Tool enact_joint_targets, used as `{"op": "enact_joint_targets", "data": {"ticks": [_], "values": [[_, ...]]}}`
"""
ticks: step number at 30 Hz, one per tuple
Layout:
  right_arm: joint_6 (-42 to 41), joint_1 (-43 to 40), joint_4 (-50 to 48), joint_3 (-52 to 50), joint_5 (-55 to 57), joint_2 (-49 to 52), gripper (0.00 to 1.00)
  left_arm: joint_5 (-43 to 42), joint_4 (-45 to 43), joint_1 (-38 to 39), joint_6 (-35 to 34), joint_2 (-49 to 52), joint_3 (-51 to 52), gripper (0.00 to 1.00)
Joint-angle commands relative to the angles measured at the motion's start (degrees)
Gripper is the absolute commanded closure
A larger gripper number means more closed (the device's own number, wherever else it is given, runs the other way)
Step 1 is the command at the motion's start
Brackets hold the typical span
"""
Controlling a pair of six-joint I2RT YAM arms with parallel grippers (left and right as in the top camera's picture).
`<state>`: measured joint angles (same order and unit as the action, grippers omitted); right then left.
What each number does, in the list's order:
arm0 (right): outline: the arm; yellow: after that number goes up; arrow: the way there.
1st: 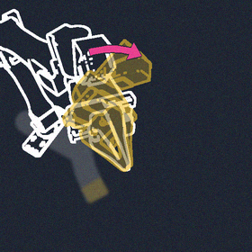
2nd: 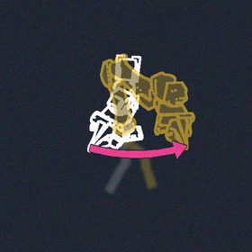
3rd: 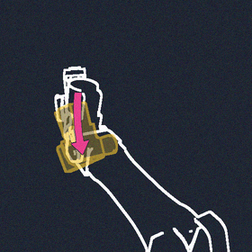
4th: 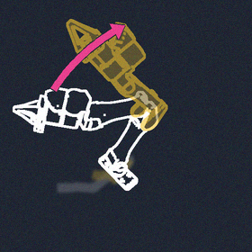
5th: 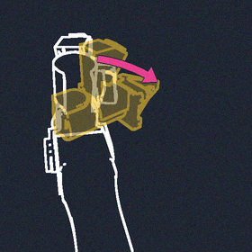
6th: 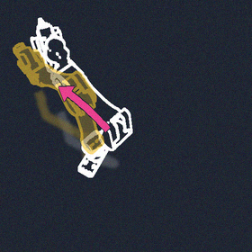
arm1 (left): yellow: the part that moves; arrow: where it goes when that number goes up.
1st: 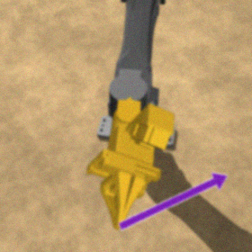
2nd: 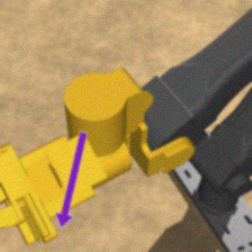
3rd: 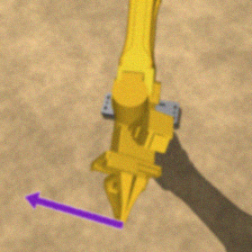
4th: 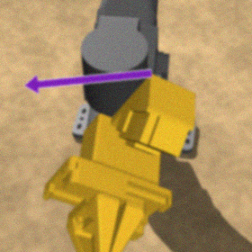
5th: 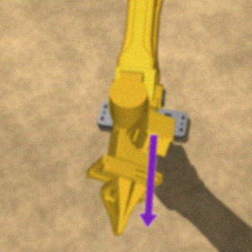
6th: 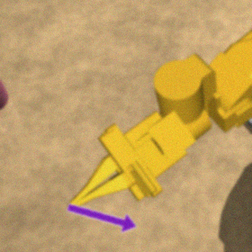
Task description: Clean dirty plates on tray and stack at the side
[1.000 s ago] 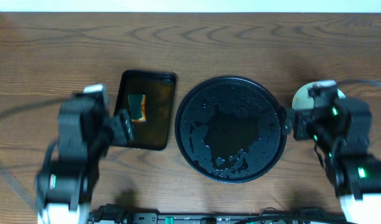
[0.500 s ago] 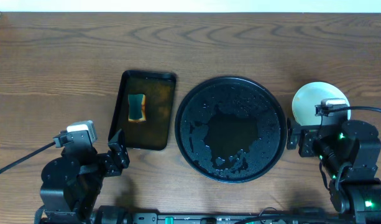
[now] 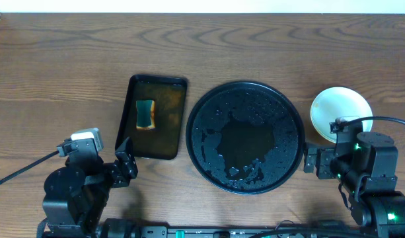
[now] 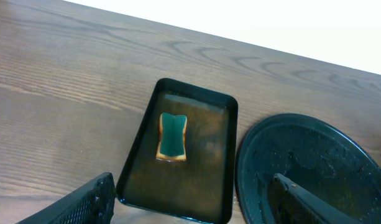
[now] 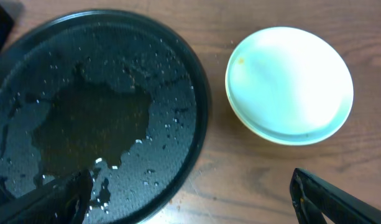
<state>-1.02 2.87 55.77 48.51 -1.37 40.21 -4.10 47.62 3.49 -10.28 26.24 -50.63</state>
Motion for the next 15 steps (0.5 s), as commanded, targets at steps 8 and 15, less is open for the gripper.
{"op": "enact_joint_targets", "data": {"ticks": [8,15], "values": [[0.24,0.17,-12.37,-3.80,-0.70,-9.75,0.01,0.85,-0.09,0.11,0.13,-0.13,0.44,0.22],[0.96,0.22,-31.36,-17.40,-0.70,-25.46,0.01,0.85,-0.09,0.11,0.13,-0.13,0.44,0.22]]}}
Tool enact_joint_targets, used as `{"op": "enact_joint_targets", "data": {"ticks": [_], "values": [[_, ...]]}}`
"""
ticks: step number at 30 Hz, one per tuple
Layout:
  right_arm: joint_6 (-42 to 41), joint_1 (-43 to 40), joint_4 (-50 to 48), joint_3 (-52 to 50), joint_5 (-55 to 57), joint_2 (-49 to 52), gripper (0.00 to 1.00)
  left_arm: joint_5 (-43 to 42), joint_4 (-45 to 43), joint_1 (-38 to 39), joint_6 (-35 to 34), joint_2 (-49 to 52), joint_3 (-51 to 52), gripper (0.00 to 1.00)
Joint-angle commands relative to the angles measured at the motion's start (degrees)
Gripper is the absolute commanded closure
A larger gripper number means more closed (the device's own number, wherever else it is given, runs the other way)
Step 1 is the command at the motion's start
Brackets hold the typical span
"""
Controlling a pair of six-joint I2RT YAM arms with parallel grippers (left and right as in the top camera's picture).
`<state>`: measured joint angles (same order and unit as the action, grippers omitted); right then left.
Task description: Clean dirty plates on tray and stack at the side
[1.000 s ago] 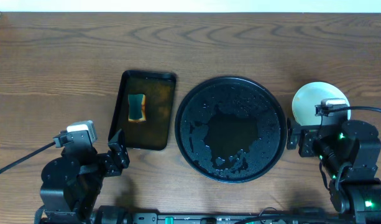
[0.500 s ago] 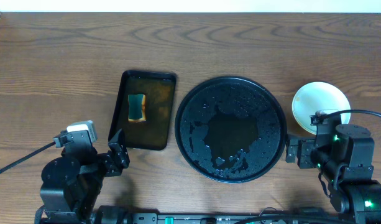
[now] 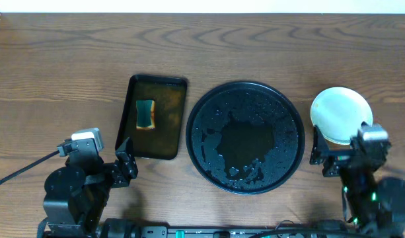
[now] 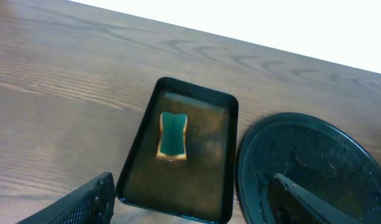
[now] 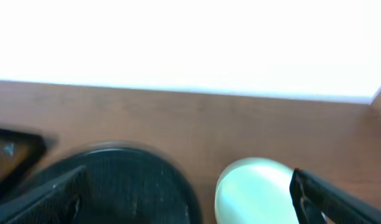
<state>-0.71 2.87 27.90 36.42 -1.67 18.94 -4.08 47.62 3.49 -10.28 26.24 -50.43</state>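
A round black tray (image 3: pixel 246 136), wet with a pool of water, lies mid-table with no plate on it. White plates (image 3: pixel 341 114) are stacked to its right, also seen as plates (image 5: pixel 255 190) in the blurred right wrist view. My right gripper (image 3: pixel 333 158) is open just in front of the stack, holding nothing. My left gripper (image 3: pixel 121 165) stands open and empty at the near end of a small rectangular tray (image 3: pixel 154 116) holding a green and yellow sponge (image 3: pixel 145 114). The sponge (image 4: pixel 172 136) shows in the left wrist view.
The rectangular tray (image 4: pixel 184 152) holds brownish water. A pale wall runs along the table's far edge (image 5: pixel 190 87). Cables trail from both arms near the front edge.
My right arm has shifted right and tilted its wrist camera up, so its view now takes in the far edge and wall. The left arm, plates and trays have not moved.
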Motion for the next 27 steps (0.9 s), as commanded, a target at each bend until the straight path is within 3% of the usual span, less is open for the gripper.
{"op": "enact_joint_targets", "data": {"ticks": [1,9,17,24,27], "values": [[1.16,0.22,-6.14,-7.67,-0.35,-6.19,0.01,0.83,-0.09,0.11,0.13,-0.13,0.24,0.21],[4.24,0.13,-24.00,-24.39,-0.31,-18.14,0.01,0.83,-0.09,0.11,0.13,-0.13,0.24,0.22],[4.68,0.09,-37.29,-35.36,0.20,-18.64,0.01,0.83,-0.09,0.11,0.13,-0.13,0.24,0.21],[4.63,0.04,-23.89,-36.11,0.55,-18.67,0.01,0.83,-0.09,0.11,0.13,-0.13,0.24,0.21],[3.30,0.11,-23.74,-36.11,0.11,-18.62,0.01,0.83,-0.11,0.11,0.13,-0.13,0.24,0.21]]}}
